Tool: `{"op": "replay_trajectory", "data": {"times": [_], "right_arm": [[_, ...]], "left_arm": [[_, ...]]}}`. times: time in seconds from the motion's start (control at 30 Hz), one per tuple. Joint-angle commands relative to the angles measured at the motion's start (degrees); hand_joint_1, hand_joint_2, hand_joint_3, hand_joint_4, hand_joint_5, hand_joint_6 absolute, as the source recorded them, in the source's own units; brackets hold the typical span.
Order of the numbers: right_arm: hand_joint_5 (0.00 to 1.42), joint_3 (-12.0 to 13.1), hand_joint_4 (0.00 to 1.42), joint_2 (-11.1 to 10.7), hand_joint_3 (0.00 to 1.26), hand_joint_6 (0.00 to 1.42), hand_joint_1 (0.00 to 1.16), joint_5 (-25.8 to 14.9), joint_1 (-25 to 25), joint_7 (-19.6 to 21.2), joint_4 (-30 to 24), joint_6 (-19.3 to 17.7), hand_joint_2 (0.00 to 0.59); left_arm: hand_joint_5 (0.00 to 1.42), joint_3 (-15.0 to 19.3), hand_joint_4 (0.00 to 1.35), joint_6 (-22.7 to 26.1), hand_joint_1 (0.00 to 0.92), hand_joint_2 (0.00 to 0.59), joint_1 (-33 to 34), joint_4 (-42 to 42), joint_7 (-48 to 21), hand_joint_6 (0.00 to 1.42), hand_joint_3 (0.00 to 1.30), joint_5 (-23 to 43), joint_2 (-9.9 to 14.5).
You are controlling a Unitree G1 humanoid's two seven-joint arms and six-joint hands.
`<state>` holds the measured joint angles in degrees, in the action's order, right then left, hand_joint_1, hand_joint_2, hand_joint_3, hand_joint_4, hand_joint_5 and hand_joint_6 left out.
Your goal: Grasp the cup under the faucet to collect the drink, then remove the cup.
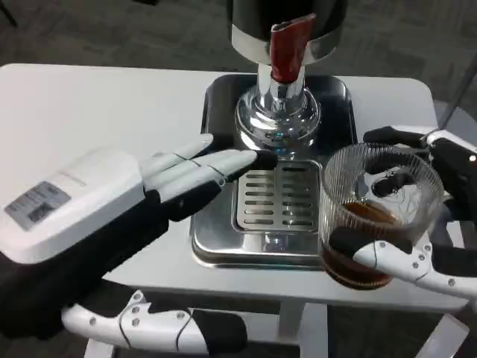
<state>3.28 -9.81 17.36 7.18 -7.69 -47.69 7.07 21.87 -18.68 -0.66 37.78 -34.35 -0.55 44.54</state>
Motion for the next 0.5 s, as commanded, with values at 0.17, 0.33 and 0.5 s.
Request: {"op": "replay_trajectory", "data": {"times": [0.17, 0.33, 0.5], "right_arm": [[1.35, 0.6, 1.06, -0.5, 0.89, 1.42, 0.91, -1.7, 1.4, -0.9, -2.9, -1.1, 0.165], [1.36, 0.4, 1.06, -0.4, 0.89, 1.42, 0.90, -1.7, 1.1, -1.1, -2.9, -0.9, 0.166], [1.36, 0.3, 1.06, -0.4, 0.89, 1.42, 0.90, -1.4, 0.6, -1.2, -2.7, -0.7, 0.166]], "left_arm": [[0.00, 0.7, 0.00, -4.0, 0.000, 0.123, -2.8, 1.1, -0.6, 0.11, 0.05, -1.4, 0.5], [0.00, 0.8, 0.00, -5.4, 0.000, 0.127, -3.6, 0.6, -0.8, 0.11, 0.03, -1.4, 0.6], [0.00, 0.8, 0.00, -7.1, 0.000, 0.132, -4.2, 0.2, -0.9, 0.09, 0.02, -1.5, 0.9]]}}
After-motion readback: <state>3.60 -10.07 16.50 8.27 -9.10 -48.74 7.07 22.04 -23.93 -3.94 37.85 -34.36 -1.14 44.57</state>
